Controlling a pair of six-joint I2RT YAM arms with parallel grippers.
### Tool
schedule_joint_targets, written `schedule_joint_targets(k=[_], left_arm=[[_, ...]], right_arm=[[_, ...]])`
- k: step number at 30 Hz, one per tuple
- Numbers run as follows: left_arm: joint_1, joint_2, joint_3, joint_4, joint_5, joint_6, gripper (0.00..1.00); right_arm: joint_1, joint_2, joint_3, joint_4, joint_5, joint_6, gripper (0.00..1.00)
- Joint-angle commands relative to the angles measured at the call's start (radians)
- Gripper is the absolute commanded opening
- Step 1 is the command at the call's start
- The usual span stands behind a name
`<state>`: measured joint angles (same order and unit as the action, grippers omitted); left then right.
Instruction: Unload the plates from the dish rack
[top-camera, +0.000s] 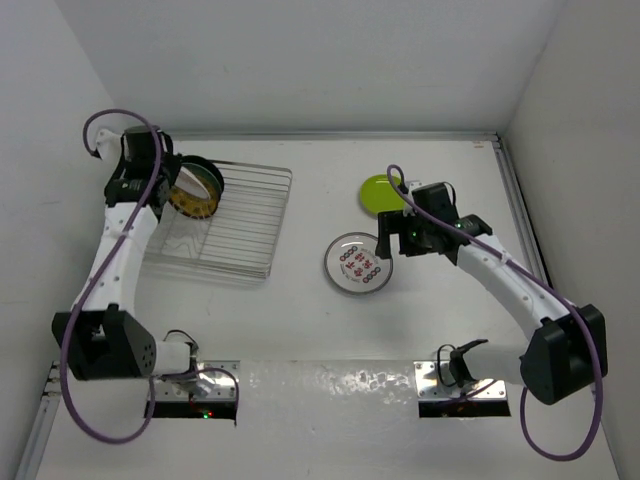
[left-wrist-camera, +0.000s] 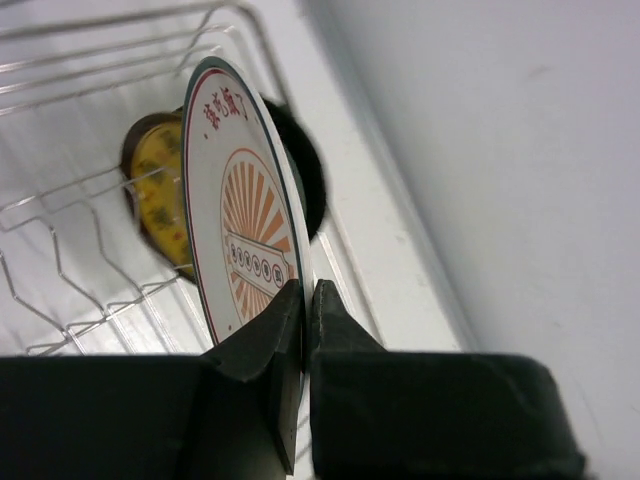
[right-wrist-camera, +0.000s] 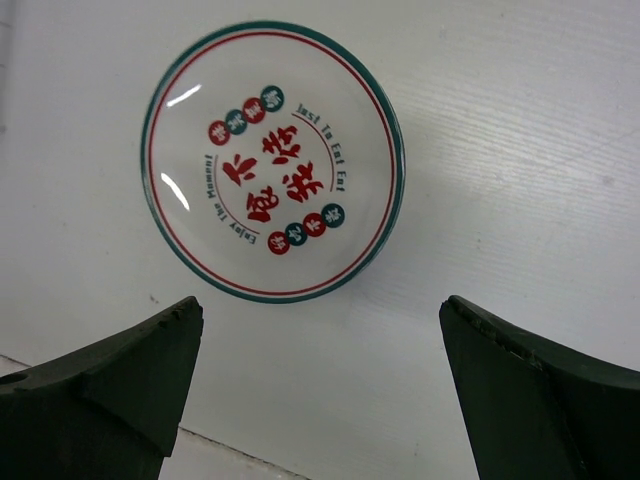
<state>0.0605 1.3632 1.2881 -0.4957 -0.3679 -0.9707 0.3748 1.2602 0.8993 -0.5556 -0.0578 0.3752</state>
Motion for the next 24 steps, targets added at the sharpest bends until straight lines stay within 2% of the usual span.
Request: schedule_joint_targets(k=[1, 4, 5, 6, 8, 9, 10, 12, 13, 15, 16, 18, 19, 20, 21, 22, 24], left_arm=[[-0.007, -0.142, 0.017, 0.126, 0.036, 0.081, 0.0], [-0.057, -0.219, -0.01, 0.273, 0.096, 0.24, 0.0], [-0.097, -0.223, 0.0, 0.305, 0.115, 0.344, 0.0], [-0.169, -0.22, 0.02, 0.33, 0.121, 0.402, 0.0], [-0.266, -0.164, 0.118, 0.31, 0.109, 0.611, 0.0], [-0.38, -0.115, 0.144, 0.29, 0.078, 0.686, 0.0], [-0.439, -0.098, 0.167, 0.28, 0.005, 0.816, 0.0], [-0.573, -0.073, 0.165, 0.316, 0.0, 0.962, 0.0], [-0.612, -0.062, 0.131, 0.33, 0.02, 1.113, 0.0], [-0.726, -0.055, 0.096, 0.356, 0.018, 1.239, 0.0], [-0.763, -0.046, 0.083, 0.347, 0.017, 1.338, 0.0], [-0.878, -0.015, 0.068, 0.299, 0.02, 1.493, 0.0], [-0.927, -0.004, 0.036, 0.292, -0.008, 1.554, 0.0], [-1.024, 0.022, 0.016, 0.298, -0.044, 1.607, 0.0], [-1.066, 0.04, -0.002, 0.312, -0.139, 1.704, 0.0], [-1.132, 0.057, -0.03, 0.322, -0.176, 1.745, 0.0], [-1.18, 0.109, -0.045, 0.336, -0.216, 1.82, 0.0]], right_arm=[[-0.002, -0.007, 0.09, 0.005, -0.049, -0.015, 0.99], [-0.004, -0.016, 0.13, 0.029, -0.118, 0.034, 0.99], [-0.004, -0.019, 0.138, 0.043, -0.141, 0.077, 0.99], [-0.004, -0.03, 0.145, 0.055, -0.148, 0.1, 0.99], [-0.008, -0.042, 0.173, 0.089, -0.143, 0.186, 0.99], [-0.014, -0.06, 0.182, 0.114, -0.137, 0.223, 0.99], [-0.043, -0.074, 0.181, 0.131, -0.134, 0.264, 0.99], [-0.094, -0.116, 0.149, 0.189, -0.155, 0.402, 0.99], [-0.164, -0.172, 0.086, 0.282, -0.177, 0.451, 0.99], [-0.236, -0.214, 0.021, 0.354, -0.238, 0.568, 0.99], [-0.284, -0.231, 0.023, 0.353, -0.25, 0.579, 0.99], [-0.301, -0.204, 0.071, 0.301, -0.305, 0.551, 0.99], [-0.303, -0.187, 0.093, 0.281, -0.333, 0.53, 0.99], [-0.303, -0.17, 0.113, 0.266, -0.365, 0.528, 0.99], [-0.301, -0.154, 0.116, 0.269, -0.435, 0.531, 0.99], [-0.303, -0.128, 0.116, 0.275, -0.467, 0.53, 0.99], [-0.303, -0.108, 0.112, 0.275, -0.532, 0.525, 0.99]])
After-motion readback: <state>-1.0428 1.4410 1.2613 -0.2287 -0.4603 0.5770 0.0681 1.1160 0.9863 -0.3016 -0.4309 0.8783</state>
